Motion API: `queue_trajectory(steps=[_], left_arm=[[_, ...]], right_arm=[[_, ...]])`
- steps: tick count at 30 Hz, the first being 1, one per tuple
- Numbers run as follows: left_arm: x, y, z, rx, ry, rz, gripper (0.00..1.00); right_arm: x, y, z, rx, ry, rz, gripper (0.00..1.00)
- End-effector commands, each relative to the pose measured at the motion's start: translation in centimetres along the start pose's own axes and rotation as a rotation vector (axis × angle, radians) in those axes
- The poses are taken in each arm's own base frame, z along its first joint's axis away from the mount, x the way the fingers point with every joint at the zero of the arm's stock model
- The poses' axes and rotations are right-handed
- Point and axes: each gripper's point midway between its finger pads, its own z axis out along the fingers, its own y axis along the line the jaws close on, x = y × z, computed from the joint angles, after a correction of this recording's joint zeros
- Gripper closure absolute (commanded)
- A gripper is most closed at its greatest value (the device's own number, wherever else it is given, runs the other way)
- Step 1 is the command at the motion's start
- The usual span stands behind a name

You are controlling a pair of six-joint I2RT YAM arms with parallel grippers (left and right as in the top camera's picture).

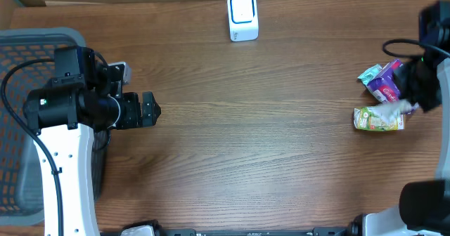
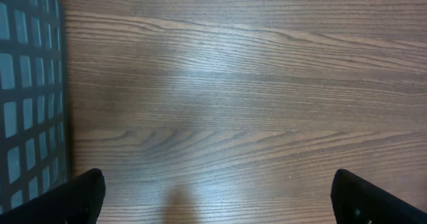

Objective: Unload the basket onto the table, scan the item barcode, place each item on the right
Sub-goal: 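Carry the tube right and release it beside the other items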

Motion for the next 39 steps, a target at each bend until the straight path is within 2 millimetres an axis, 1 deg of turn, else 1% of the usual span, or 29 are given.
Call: queue_trajectory(steps=[1,4,6,8,10,11,12,13,15,16,17,18,19,20,21,22,23,24,26,27,29,30,31,32,33,35,36,39], left_arm=[[-0.1,-0.2,0.0,0.001,-0.002,-0.007,0.00],[-0.1,-0.2,0.0,0.001,-0.001,-0.007,0.00],[-0.1,-0.2,0.0,0.001,-0.001,-0.007,0.00],[-0.1,-0.2,0.0,0.001,-0.002,-0.007,0.00],[-0.1,-0.2,0.0,0.001,-0.002,-0.007,0.00],[-0.1,-0.2,0.0,0.001,-0.002,-0.007,0.00],[-0.1,-0.2,0.0,0.001,-0.002,-0.007,0.01],[-0.1,-0.2,0.0,0.001,-0.002,-0.007,0.00],[-0.1,-0.2,0.0,0.001,-0.002,-0.007,0.00],[-0.1,-0.2,0.0,0.001,-0.002,-0.007,0.00],[-0.1,-0.2,0.0,0.001,-0.002,-0.007,0.00],[-0.1,-0.2,0.0,0.001,-0.002,-0.006,0.01],[-0.1,-0.2,0.0,0.001,-0.002,-0.007,0.00],[-0.1,-0.2,0.0,0.001,-0.001,-0.007,0.00],[-0.1,-0.2,0.0,0.001,-0.002,-0.007,0.00],[-0.1,-0.2,0.0,0.001,-0.002,-0.007,0.00],[-0.1,-0.2,0.0,0.001,-0.002,-0.007,0.00],[-0.1,-0.2,0.0,0.001,-0.002,-0.007,0.00],[-0.1,-0.2,0.0,0.001,-0.001,-0.007,0.00],[-0.1,-0.2,0.0,0.001,-0.001,-0.007,0.00],[-0.1,-0.2,0.0,0.001,-0.002,-0.007,0.00],[-0.1,-0.2,0.0,0.001,-0.002,-0.007,0.01],[-0.1,-0.2,0.0,0.001,-0.001,-0.007,0.00],[-0.1,-0.2,0.0,0.001,-0.002,-0.007,0.00],[-0.1,-0.2,0.0,0.001,-0.001,-0.006,0.00],[-0.1,-0.2,0.0,0.001,-0.002,-0.006,0.01],[-0.1,-0.2,0.0,0.001,-0.002,-0.007,0.00],[-0.1,-0.2,0.0,0.001,-0.001,-0.006,0.00]], right_arm=[[0.1,-3.1,4.6,0.124,0.038,0.356,0.96],[0.7,-3.4,8.7,0.143,0.061,0.381,0.96],[0.8,-3.0,10.9,0.126,0.051,0.387,0.95],[0.6,-2.4,11.9,0.099,0.036,0.393,0.87],[0.1,-1.7,12.4,0.065,0.017,0.401,0.86],[-0.4,-1.1,12.6,0.036,0.002,0.391,0.80],[-1.0,-0.1,12.6,-0.007,-0.017,0.344,0.76],[-1.6,1.3,12.5,-0.068,-0.029,0.266,0.59],[-1.9,2.5,12.4,-0.124,-0.031,0.156,0.36],[-1.9,3.9,11.8,-0.191,-0.021,0.021,0.17],[-1.8,4.7,11.2,-0.233,-0.008,-0.053,0.12],[-1.5,5.4,10.5,-0.277,0.006,-0.123,0.11],[-1.2,6.3,9.2,-0.338,0.018,-0.201,0.07],[-1.2,6.8,6.9,-0.397,0.017,-0.259,0.04],[-1.3,6.8,5.8,-0.413,0.007,-0.273,0.04],[-1.6,6.5,3.0,-0.447,-0.031,-0.308,0.03],[-1.6,6.2,1.0,-0.468,-0.062,-0.339,0.03],[-1.5,5.8,-1.3,-0.490,-0.099,-0.380,0.03],[-0.5,4.5,-6.8,-0.555,-0.192,-0.490,0.03],[0.7,3.6,-9.7,-0.600,-0.240,-0.558,0.02],[3.3,0.8,-15.5,-0.692,-0.334,-0.620,0.00],[4.2,-0.4,-17.1,-0.721,-0.368,-0.628,0.00],[5.0,-1.7,-18.3,-0.747,-0.398,-0.632,0.00],[5.9,-3.8,-19.9,-0.787,-0.455,-0.625,0.00],[6.2,-4.4,-20.5,-0.802,-0.476,-0.621,0.00],[7.0,-6.3,-21.8,-0.842,-0.536,-0.611,0.00],[7.7,-7.7,-22.7,-0.870,-0.578,-0.604,0.00],[8.8,-9.9,-23.9,-0.913,-0.641,-0.592,0.00]])
